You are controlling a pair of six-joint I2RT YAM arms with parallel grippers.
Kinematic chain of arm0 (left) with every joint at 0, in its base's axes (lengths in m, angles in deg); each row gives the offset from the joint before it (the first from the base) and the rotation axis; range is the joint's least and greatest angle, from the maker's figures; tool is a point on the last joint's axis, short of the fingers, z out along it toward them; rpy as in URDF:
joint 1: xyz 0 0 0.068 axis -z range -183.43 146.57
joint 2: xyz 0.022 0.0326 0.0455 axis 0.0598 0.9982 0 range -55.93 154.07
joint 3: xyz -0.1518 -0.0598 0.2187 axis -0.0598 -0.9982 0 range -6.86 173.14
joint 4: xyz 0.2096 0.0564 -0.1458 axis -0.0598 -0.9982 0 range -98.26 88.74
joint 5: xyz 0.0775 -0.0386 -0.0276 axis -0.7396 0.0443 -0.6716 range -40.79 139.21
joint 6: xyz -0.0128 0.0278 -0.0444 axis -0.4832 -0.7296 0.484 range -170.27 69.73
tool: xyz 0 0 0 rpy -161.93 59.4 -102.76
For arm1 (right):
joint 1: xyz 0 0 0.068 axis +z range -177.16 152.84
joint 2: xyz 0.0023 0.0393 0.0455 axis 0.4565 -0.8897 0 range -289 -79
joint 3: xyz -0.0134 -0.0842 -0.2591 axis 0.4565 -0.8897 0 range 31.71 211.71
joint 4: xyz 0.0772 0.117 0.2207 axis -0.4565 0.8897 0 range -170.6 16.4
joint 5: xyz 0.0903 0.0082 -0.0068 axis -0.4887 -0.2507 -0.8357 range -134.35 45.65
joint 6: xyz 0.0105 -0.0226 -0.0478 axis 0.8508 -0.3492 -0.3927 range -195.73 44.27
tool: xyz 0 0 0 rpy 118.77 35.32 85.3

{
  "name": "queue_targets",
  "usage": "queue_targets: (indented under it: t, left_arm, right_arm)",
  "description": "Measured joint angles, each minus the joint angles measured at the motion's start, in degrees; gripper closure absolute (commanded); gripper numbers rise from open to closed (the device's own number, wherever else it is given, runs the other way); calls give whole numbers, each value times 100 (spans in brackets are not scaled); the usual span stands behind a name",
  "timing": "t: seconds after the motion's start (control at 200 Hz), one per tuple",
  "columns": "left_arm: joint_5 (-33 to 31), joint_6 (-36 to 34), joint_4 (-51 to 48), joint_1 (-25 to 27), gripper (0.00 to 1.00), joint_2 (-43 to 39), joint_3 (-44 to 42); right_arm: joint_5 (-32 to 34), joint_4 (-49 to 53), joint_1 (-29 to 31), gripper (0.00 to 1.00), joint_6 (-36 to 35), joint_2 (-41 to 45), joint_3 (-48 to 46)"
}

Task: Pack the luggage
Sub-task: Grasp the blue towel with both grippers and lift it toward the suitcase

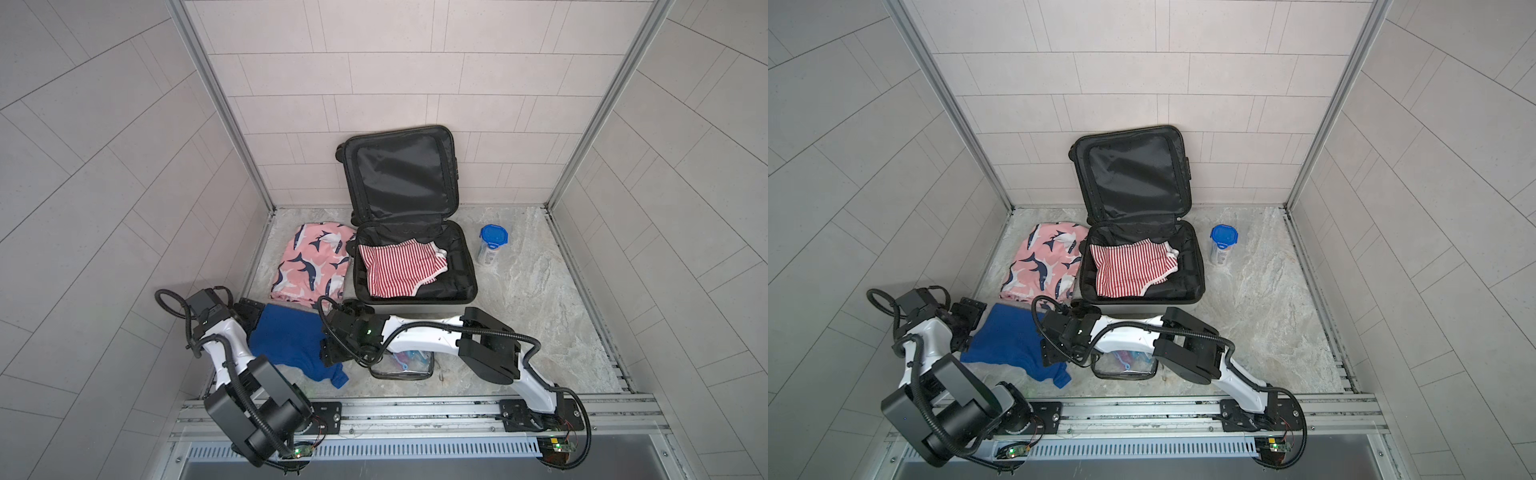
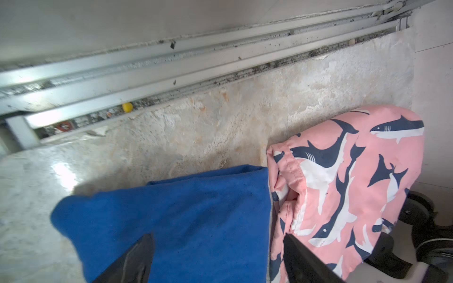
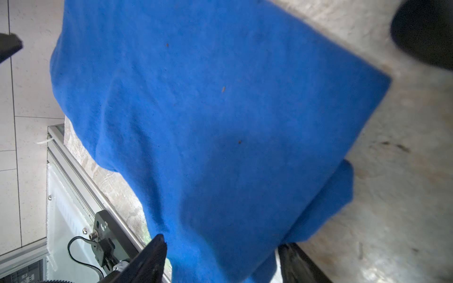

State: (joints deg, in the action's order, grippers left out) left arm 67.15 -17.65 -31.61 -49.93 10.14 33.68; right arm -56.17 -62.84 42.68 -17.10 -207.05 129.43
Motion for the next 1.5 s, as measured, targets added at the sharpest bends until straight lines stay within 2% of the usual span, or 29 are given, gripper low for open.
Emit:
queue_targets:
  t: [0.215,0.375,0.711,0.911,1.036,1.241,1.331,1.501]
  left_arm:
    - [-426,-50,-20,0,9,122,28]
    - [-431,-94,-68,0,10,560,37]
    - [-356,-46,20,90,9,671,-254]
    - [-299,42,190,273,14,863,-492]
    - [-267,109,328,304,28,907,-566]
    - [-118,179,772,302,64,933,-761]
    - [48,155,925,304,77,960,-820]
    - [380,225,990,310,99,811,-879]
  right_arm:
    - [-24,-63,0,25,20,0,0]
    - [-44,-101,0,25,33,-11,0]
    - [-81,-214,0,25,81,-254,234]
    - [-83,-157,0,34,90,-472,575]
    - [-81,-74,-2,48,94,-595,748]
    - [-151,37,-11,67,-11,-892,1167]
    - [-195,107,-11,75,-55,-979,1355]
    - [-278,317,-15,98,-273,-1110,1764]
